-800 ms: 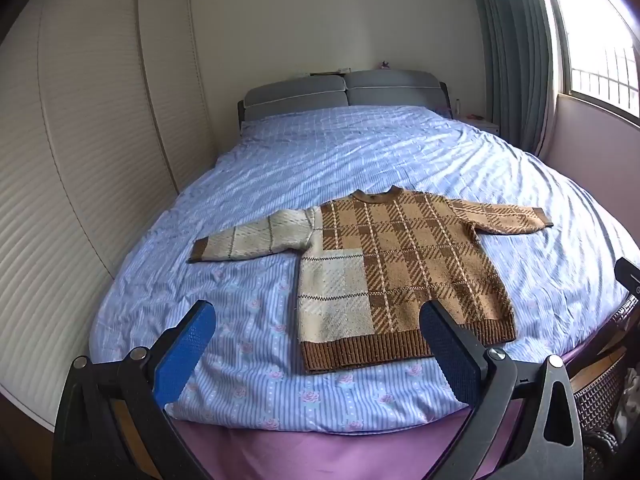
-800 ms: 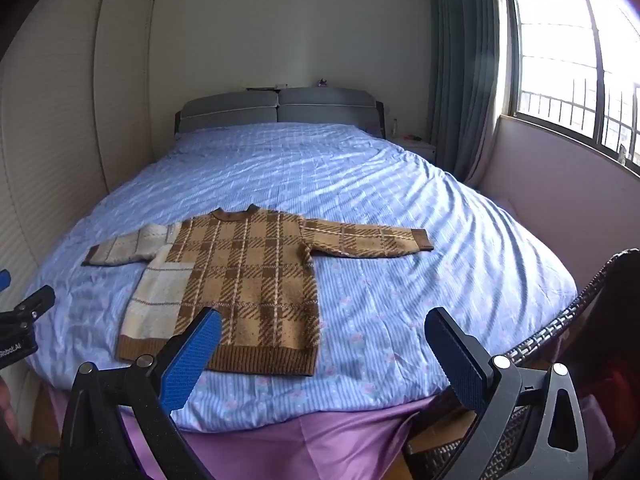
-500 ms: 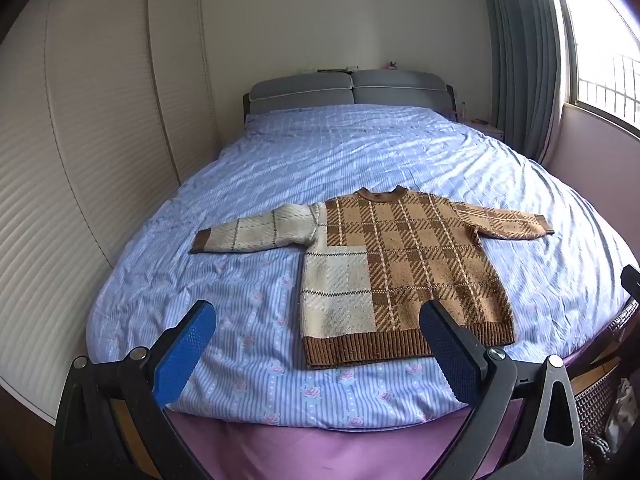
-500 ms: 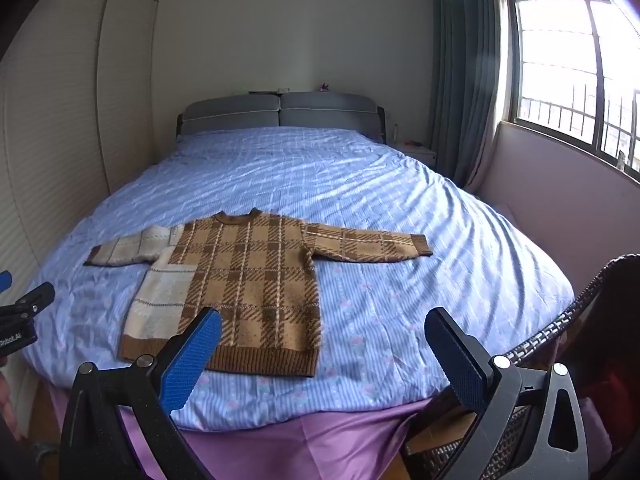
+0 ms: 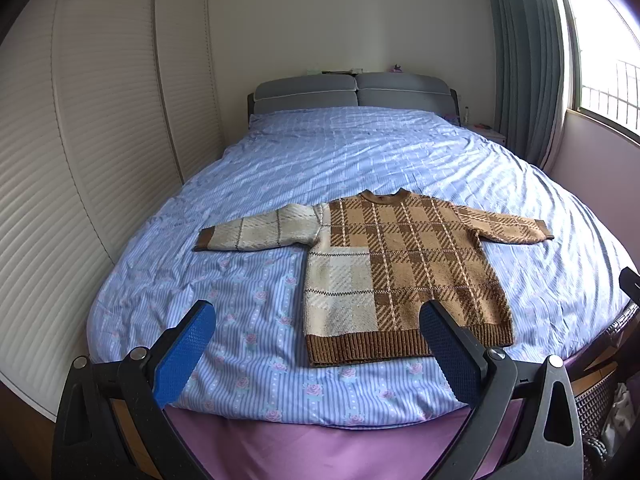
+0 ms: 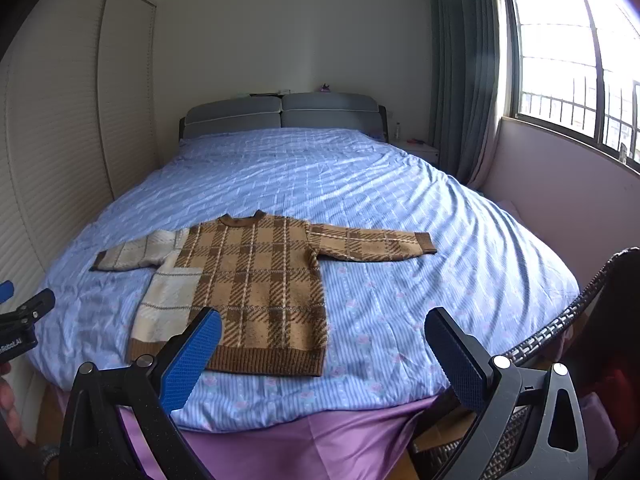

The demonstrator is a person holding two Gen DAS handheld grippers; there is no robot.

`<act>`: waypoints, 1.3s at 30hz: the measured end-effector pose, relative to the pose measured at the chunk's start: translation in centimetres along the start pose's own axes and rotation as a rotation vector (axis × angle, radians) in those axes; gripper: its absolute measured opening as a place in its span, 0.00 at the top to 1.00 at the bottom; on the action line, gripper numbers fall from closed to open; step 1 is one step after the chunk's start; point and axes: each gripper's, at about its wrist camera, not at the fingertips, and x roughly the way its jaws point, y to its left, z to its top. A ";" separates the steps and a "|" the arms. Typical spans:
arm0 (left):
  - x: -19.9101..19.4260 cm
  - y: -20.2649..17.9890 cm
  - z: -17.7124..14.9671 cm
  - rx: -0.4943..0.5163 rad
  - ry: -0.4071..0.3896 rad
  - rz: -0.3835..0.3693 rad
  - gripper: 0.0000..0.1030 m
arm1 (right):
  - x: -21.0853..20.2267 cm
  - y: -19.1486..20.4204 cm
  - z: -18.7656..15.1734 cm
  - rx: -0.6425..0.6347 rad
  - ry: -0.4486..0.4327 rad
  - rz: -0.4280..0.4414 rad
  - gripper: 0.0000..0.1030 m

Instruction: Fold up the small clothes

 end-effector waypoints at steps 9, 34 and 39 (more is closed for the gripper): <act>-0.1 0.0 -0.1 -0.005 0.001 -0.005 0.00 | 0.1 -0.6 0.0 0.009 0.001 -0.012 0.01; -0.7 -0.5 0.1 0.002 -0.010 -0.016 0.00 | -0.2 -0.9 -0.1 0.019 -0.001 -0.027 0.01; -0.7 -0.5 0.1 0.002 -0.011 -0.015 0.00 | -0.2 -1.0 -0.1 0.020 -0.001 -0.030 0.01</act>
